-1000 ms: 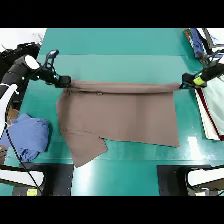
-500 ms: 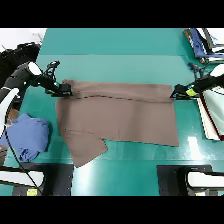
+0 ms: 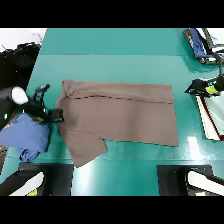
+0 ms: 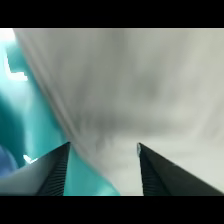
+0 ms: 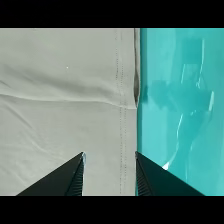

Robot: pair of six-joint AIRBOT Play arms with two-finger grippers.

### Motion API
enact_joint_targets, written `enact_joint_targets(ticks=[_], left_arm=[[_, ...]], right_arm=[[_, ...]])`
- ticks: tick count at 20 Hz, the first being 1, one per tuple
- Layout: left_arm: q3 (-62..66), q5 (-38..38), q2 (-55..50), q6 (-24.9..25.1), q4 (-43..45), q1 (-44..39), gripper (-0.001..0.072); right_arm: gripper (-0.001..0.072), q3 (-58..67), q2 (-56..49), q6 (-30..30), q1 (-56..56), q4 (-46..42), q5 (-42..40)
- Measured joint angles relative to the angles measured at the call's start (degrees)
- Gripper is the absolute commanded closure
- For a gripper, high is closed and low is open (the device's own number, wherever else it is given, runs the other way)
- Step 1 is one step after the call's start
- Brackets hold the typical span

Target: Fold the shirts.

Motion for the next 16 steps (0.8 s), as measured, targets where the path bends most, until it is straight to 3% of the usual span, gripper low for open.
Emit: enact_joint_targets(ticks=[4,11,12,13,16], left_arm=[[-11.6,-0.2,7.5,-2.1,-4.5,-0.1,0.0206],[-20.1,6.3,10.4,-2.3,-13.2,0.0,0.0233],[-20.6,7.5,10.5,-2.1,-13.9,0.0,0.0495],[-20.9,8.9,10.5,-1.9,-14.0,0.0,0.0672],[-20.0,10.6,10.5,-0.9,-14.4,0.0,0.0681]], right_arm=[[0.0340,0.0,0.9,0.0,-0.3,0.0,0.0],[0.0340,0.0,1.2,0.0,-0.3,0.0,1.1],[0.0340,0.0,1.2,0.0,-0.3,0.0,1.6],[0.0340,0.0,1.2,0.0,-0.3,0.0,2.2],[0.0340,-1.6,1.9,0.0,-1.3,-0.3,4.7]])
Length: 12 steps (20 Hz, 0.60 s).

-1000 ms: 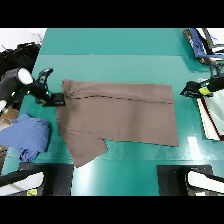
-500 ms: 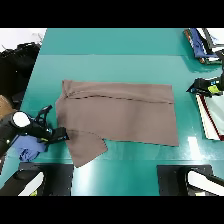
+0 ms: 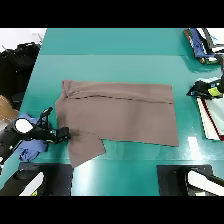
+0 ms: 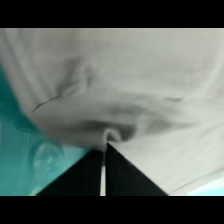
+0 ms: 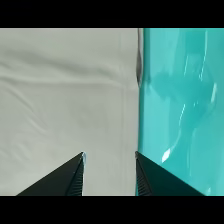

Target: Fold the shirts.

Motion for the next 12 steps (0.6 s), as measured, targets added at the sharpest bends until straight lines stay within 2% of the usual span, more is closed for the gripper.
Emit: enact_joint_targets(ticks=[2,3,4,5,7,9,12], left_arm=[[1.9,-0.6,0.1,0.5,-0.5,0.0,0.0681],[3.0,-1.0,0.2,0.9,-0.6,0.0,0.0681],[4.2,-1.4,0.2,1.2,-0.8,0.0,0.0681],[5.3,-2.0,0.2,1.5,-0.9,0.0,0.0681],[7.3,-2.5,0.2,1.9,-1.2,0.0,0.0681],[8.6,-2.6,0.2,2.1,-1.2,0.0,0.0681],[9.4,-2.8,0.3,2.3,-1.3,0.0,0.0681]], right_arm=[[0.0338,-4.1,1.7,0.0,-1.7,-0.2,0.9],[0.0296,-7.1,2.9,0.0,-2.9,-0.2,1.5],[0.0193,-10.9,4.3,0.0,-4.3,-0.3,2.0],[0.0182,-14.8,5.7,0.0,-5.7,-0.4,2.6],[0.0195,-23.3,8.3,0.0,-8.6,-0.4,3.4],[0.0282,-30.9,10.3,0.0,-10.6,-0.3,3.6],[0.0283,-39.0,12.5,0.0,-11.6,1.1,1.9]])
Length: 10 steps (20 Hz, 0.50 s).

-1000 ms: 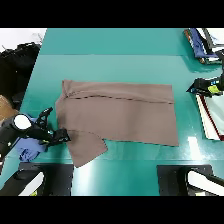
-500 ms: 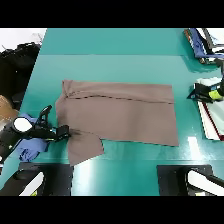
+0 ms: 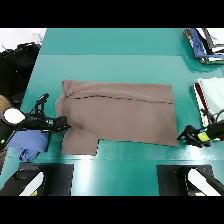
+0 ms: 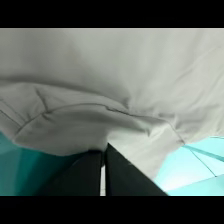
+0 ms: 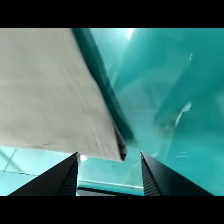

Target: Fold the shirts.

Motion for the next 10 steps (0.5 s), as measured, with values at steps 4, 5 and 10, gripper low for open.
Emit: enact_joint_targets(ticks=[4,5,10], left_arm=[[0.4,0.0,0.0,0.1,-0.1,0.0,0.0681],[0.4,0.1,0.0,0.2,-0.1,0.0,0.0681],[0.7,-2.0,0.0,1.0,0.6,0.0,0.0684]], right_arm=[[0.0455,-4.0,1.0,0.0,1.7,2.6,-3.0],[0.0549,-4.2,1.2,0.0,2.4,2.6,-3.8],[0.0695,-1.9,1.4,-0.5,5.9,3.0,-4.1]])
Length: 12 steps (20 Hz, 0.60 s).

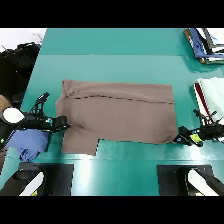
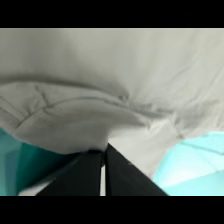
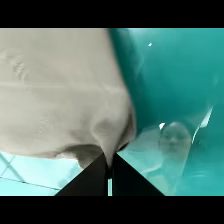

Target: Fold the shirts.

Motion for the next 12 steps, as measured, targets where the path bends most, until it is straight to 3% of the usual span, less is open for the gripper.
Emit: enact_joint_targets(ticks=[5,12], left_arm=[[0.8,-5.6,6.4,-1.5,4.0,0.0,0.0684],[3.4,-21.7,17.1,-6.8,4.6,0.0,0.0684]], right_arm=[[0.0696,4.0,2.9,-0.8,1.3,-2.4,4.9],[0.0697,6.5,14.9,-0.6,1.5,-11.7,15.3]])
